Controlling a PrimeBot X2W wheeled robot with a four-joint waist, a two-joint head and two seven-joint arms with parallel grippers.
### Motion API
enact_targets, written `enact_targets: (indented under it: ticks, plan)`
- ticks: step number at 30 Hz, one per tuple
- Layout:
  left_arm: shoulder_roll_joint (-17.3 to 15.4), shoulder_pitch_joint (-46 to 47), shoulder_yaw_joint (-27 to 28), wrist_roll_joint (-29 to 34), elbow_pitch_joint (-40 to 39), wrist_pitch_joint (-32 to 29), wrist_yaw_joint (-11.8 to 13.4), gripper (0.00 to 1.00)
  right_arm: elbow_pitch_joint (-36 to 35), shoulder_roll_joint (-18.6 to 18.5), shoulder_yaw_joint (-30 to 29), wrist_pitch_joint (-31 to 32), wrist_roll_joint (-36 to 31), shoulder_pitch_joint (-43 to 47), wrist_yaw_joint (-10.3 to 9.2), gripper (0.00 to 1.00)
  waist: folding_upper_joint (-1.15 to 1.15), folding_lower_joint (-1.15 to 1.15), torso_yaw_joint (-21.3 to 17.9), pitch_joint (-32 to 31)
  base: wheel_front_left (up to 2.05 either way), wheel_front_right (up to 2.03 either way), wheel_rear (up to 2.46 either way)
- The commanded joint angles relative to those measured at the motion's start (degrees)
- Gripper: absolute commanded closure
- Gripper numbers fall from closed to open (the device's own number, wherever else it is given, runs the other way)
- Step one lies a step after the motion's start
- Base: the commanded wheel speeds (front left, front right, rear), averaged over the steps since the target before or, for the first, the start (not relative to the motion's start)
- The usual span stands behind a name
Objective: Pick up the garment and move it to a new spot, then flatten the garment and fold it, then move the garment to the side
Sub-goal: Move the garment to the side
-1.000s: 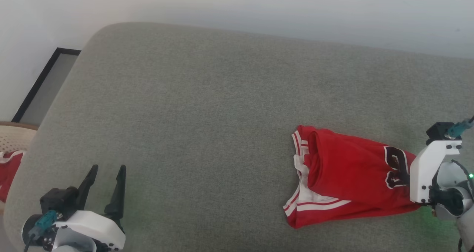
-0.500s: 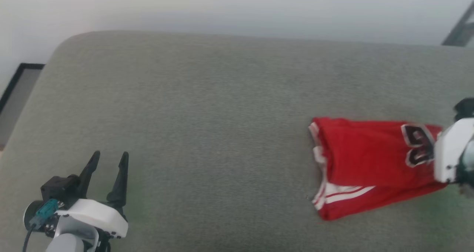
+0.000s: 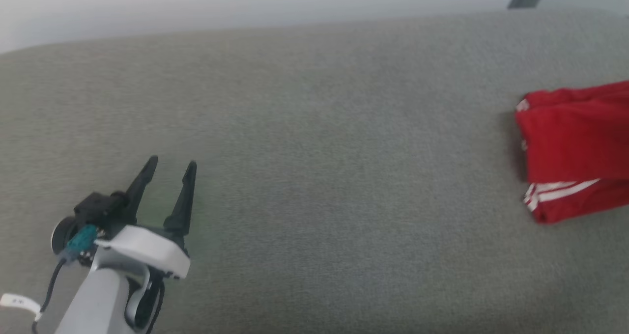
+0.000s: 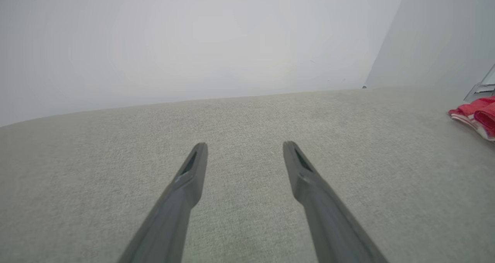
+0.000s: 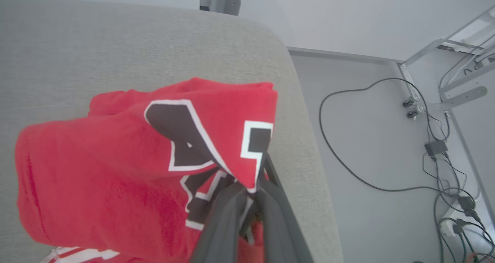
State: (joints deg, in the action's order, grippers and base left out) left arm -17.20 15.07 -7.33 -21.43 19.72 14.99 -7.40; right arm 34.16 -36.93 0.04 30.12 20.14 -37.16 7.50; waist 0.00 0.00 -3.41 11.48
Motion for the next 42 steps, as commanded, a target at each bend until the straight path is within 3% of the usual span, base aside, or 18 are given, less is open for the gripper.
enact_targets:
  ticks: [1, 10, 17, 28, 31, 32, 33, 42]
  plan:
    - [-0.25, 1.89, -0.73, 0.25, -0.02, 0.21, -0.07, 0.0, 0.96, -0.64, -0.54, -1.61, -1.09, -1.55, -0.02, 1.0, 0.0, 0.0, -2.55, 2.65, 0.0, 0.0, 0.0]
    - [-1.75, 8.97, -5.68, -0.28, 0.55, 0.22, -0.07, 0.0, 7.96, -2.93, -1.1, -11.28, -5.62, -6.74, -0.02, 1.0, 0.0, 0.0, -4.47, 8.5, 0.0, 0.0, 0.0]
    - [-2.87, 12.82, -8.2, -1.2, 1.07, 0.22, -0.07, 0.0, 15.38, -1.9, -0.17, -19.08, -8.66, -10.99, -0.02, 1.0, 0.0, 0.0, -3.76, 12.26, 0.0, 0.0, 0.0]
    - [-3.93, 15.32, -9.9, -1.76, 1.61, 0.22, -0.07, 0.0, 26.19, 0.06, -1.36, -24.63, -13.91, -16.81, -0.02, 1.0, 0.0, 0.0, -2.77, 14.37, 0.0, 0.0, 0.0]
    - [-4.15, 15.62, -9.86, -1.79, 1.8, 0.22, -0.07, 0.0, 28.69, 0.17, -1.93, -25.67, -15.15, -18.46, -0.02, 0.6, 0.0, 0.0, -2.83, 14.34, 0.0, 0.0, 0.0]
    - [-4.16, 15.62, -9.8, -1.81, 1.85, 0.21, -0.07, 0.0, 29.35, 0.17, -2.35, -25.73, -15.63, -18.96, -0.02, 0.38, 0.0, 0.0, -2.89, 14.25, 0.0, 0.0, 0.0]
    - [-4.13, 15.53, -9.72, -1.83, 1.92, 0.22, -0.07, 0.0, 30.18, 0.34, -2.5, -25.91, -16.18, -19.41, -0.02, 0.0, 0.0, 0.0, -2.99, 14.08, 0.0, 0.0, 0.0]
    - [-4.46, 13.09, -8.19, -2.16, 1.94, 0.22, -0.07, 0.0, 34.19, 1.63, -3.98, -28.59, -19.46, -22.67, -0.02, 0.0, 0.0, 0.0, -3.97, 10.95, 0.0, 0.0, 0.0]
